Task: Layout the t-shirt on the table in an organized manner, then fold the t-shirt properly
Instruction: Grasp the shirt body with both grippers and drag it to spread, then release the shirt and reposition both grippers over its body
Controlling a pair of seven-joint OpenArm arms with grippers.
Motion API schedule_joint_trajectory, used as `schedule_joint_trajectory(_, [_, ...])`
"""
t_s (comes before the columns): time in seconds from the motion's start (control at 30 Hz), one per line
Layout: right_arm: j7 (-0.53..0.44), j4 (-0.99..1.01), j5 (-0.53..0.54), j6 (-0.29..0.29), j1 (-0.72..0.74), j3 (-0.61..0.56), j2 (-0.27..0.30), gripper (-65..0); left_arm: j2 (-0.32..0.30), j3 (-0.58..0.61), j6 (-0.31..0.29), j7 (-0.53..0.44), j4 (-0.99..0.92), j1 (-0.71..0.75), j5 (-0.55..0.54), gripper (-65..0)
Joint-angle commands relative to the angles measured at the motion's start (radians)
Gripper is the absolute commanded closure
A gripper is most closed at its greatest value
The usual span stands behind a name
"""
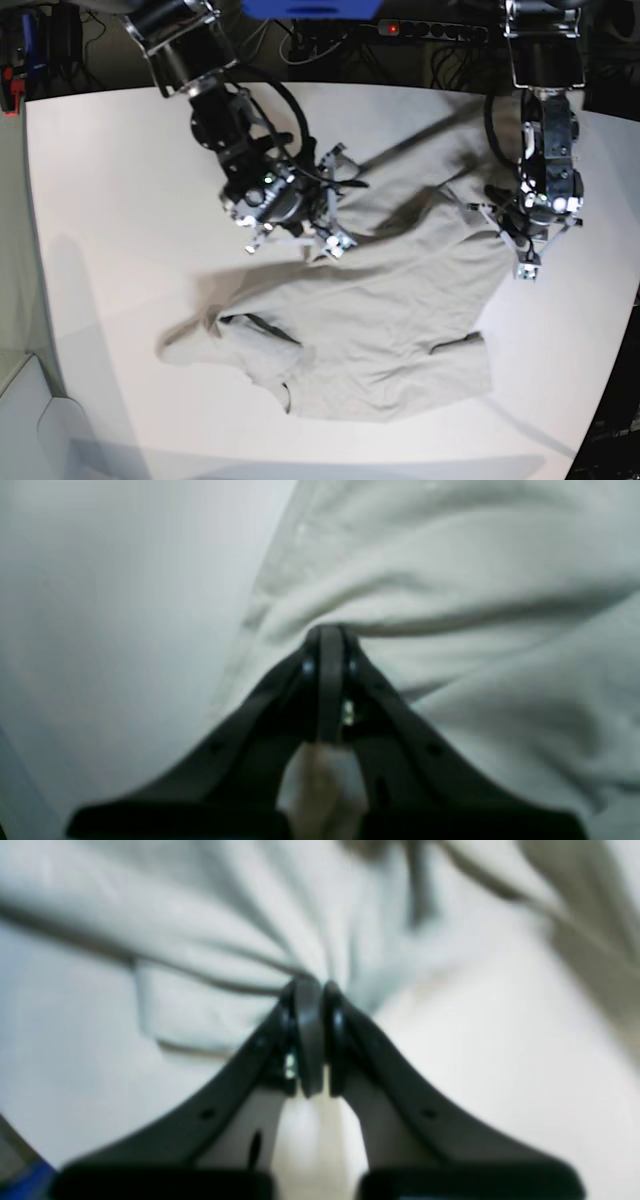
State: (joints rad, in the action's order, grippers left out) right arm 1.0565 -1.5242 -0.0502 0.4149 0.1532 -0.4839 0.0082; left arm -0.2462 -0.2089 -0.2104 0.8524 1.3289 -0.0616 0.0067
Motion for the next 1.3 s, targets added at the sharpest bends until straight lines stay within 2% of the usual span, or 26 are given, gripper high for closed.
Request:
schedule_joint_trajectory(0.0, [-0.005,-0.062,0.006,0.005,0.018,0.020,0.009,-0.4,-0.005,-0.001,-0.008,0.071,-0.012,0.009,0.008,-0.1])
schedule_joint_trajectory(0.13, [0.038,-0.190,0.008,0.011,-0.022,0.101,0.065,-0.4,-0.012,-0.001,-0.008,0.072,-0.012,0.006,0.008,-0.1])
schedule_joint_trajectory(0.3, [0.061,-0.309,0.003,0.011,-0.114,0.150,0.181,-0.4,-0.014,-0.001,-0.008,0.072,-0.012,0.003,0.008,-0.1])
schedule_joint_trajectory(0.47, [0.070,-0.381,0.008,0.016,-0.246,0.232,0.267,-0.3,-0.015,-0.002,-0.008,0.072,-0.012,-0.007,0.005,-0.1])
schedule_joint_trajectory(0.57, [0.072,-0.422,0.008,0.062,-0.310,0.228,0.306,-0.2,-0.015,-0.002,-0.008,0.072,-0.009,-0.008,0.003,-0.1])
schedule_joint_trajectory(0.67, [0.072,-0.465,0.003,0.114,-0.338,0.238,0.303,-0.2,-0.014,-0.002,-0.008,0.081,0.047,-0.010,0.000,-0.1])
schedule_joint_trajectory(0.83, [0.078,-0.477,0.003,0.118,-0.310,0.239,0.296,-0.5,0.009,-0.004,-0.010,0.104,0.245,-0.001,-0.009,-0.1])
schedule_joint_trajectory(0.97, [0.152,-0.479,0.002,0.118,-0.260,0.239,0.276,-0.4,0.032,-0.017,-0.010,0.181,0.424,-0.001,-0.126,-0.1])
schedule_joint_trajectory(1.07, [0.163,-0.479,0.002,0.118,-0.238,0.268,0.270,0.0,0.064,-0.024,-0.010,0.244,0.489,0.003,-0.239,-0.1])
schedule_joint_trajectory(1.17, [0.163,-0.479,0.002,0.118,-0.218,0.297,0.253,0.0,0.107,0.015,-0.010,0.259,0.489,0.044,-0.285,-0.1])
schedule_joint_trajectory(1.27, [0.159,-0.479,0.002,0.118,-0.177,0.333,0.247,0.0,0.132,0.125,-0.010,0.235,0.459,0.090,-0.245,-0.1])
